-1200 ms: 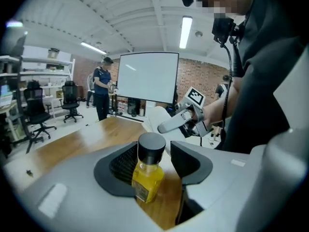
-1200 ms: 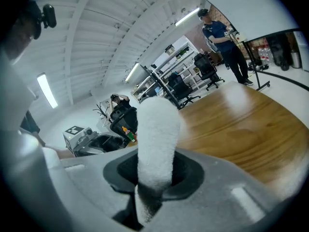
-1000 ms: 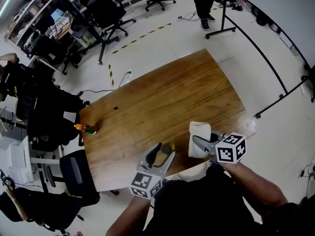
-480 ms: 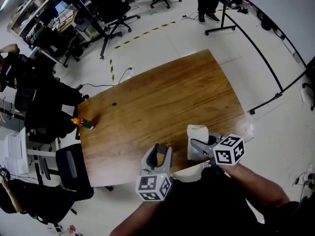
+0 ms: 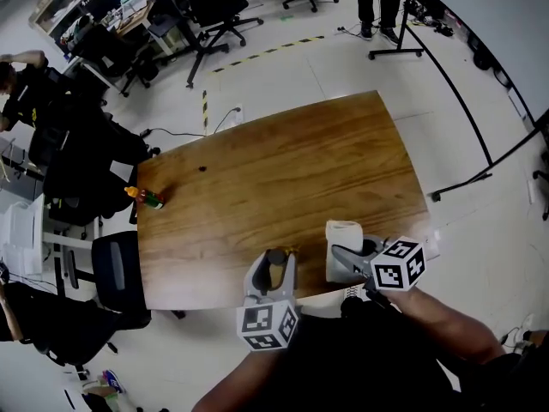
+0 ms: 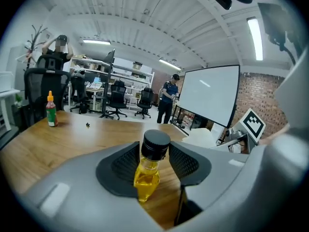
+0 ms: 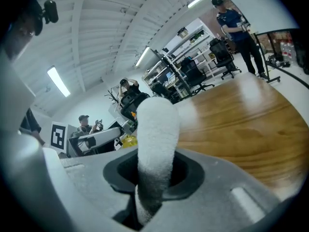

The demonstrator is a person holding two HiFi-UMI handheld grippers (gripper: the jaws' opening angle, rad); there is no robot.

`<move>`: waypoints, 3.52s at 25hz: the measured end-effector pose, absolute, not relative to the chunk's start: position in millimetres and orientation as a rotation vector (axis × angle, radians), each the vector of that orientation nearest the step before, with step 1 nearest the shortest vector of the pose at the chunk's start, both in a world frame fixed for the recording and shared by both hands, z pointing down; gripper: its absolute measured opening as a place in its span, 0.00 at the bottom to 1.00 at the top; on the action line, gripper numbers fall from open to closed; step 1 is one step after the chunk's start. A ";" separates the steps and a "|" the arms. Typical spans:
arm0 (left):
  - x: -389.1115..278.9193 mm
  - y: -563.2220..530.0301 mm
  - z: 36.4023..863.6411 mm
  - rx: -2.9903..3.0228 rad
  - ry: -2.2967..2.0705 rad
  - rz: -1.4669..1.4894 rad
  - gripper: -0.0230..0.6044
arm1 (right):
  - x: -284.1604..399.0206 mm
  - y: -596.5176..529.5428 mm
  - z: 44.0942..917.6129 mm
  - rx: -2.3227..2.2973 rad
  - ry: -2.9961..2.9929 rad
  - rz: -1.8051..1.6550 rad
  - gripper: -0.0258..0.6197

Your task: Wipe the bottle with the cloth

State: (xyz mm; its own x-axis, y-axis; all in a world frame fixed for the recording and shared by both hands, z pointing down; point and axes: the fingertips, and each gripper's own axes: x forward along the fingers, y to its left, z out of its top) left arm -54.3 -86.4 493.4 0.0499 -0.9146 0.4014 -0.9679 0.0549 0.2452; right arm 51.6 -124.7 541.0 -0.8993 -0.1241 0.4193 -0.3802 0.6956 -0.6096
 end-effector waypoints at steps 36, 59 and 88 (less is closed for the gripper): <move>-34.9 -10.7 496.8 2.893 -0.441 0.721 0.32 | -28.5 -52.0 530.5 -0.109 -2.626 1.631 0.15; -55.8 -5.5 486.5 2.853 -0.540 0.452 0.32 | -56.5 -34.9 646.0 0.027 -2.220 1.210 0.15; -15.6 60.9 501.1 3.122 -0.647 0.698 0.32 | -109.8 -31.0 549.5 -0.076 -2.465 1.080 0.15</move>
